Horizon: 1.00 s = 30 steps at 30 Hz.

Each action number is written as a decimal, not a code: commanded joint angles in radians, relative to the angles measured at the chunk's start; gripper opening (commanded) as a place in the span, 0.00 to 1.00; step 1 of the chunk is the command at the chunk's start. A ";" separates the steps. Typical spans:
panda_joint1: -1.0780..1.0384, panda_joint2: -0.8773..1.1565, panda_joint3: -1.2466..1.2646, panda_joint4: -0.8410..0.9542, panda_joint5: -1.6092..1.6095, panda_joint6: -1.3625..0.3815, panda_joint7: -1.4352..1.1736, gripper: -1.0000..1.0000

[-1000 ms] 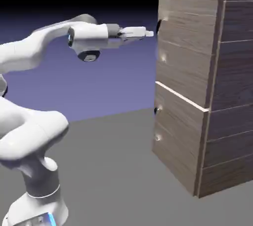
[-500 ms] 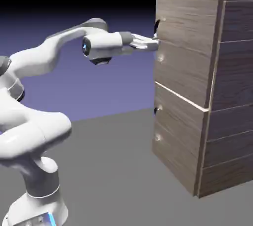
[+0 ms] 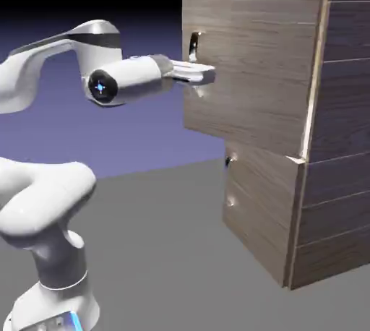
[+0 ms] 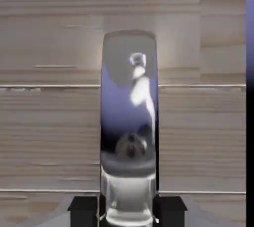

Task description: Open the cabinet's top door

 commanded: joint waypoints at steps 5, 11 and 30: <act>0.011 0.036 -0.181 -0.031 -0.149 -0.161 -0.055 0.00; 0.009 0.134 -0.399 -0.016 -0.345 -0.357 -0.129 0.00; 0.195 0.779 -0.975 0.429 -0.881 -1.021 -0.423 0.00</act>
